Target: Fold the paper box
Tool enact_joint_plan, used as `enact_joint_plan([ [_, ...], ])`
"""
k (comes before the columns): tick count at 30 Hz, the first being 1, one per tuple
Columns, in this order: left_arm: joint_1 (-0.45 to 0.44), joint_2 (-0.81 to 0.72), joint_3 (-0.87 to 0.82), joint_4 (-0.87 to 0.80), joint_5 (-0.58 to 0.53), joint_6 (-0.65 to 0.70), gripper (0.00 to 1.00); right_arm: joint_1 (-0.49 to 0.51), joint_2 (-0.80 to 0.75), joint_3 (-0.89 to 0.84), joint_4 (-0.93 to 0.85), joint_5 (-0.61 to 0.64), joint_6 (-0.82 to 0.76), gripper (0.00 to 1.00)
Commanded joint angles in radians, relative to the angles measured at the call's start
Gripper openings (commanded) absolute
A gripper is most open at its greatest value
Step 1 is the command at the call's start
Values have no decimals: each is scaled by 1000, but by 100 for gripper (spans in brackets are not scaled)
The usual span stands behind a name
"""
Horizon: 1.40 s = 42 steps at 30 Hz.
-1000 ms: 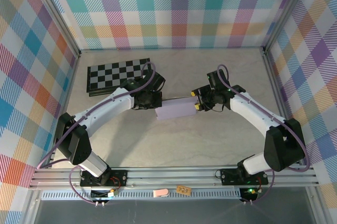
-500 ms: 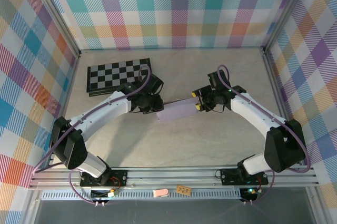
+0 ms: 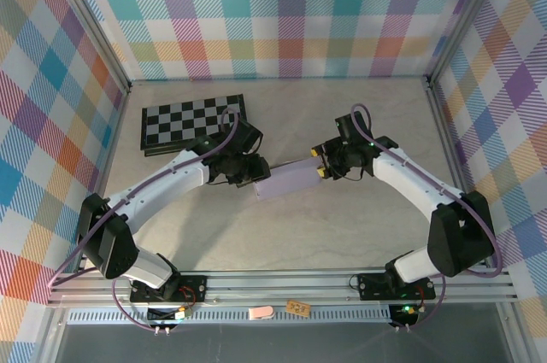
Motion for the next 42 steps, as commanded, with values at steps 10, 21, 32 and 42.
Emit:
enact_joint_plan([
  [10, 5, -65, 62, -100, 2, -6, 43, 7, 46, 25, -125, 43, 3, 44],
  [21, 169, -150, -113, 148, 75, -497, 51, 6, 48, 28, -124, 42, 2, 43],
  [32, 170, -107, -263, 331, 124, -823, 59, 6, 48, 26, -123, 39, -1, 42],
  [42, 152, -68, -302, 419, 176, -842, 46, 7, 48, 26, -120, 40, -2, 42],
])
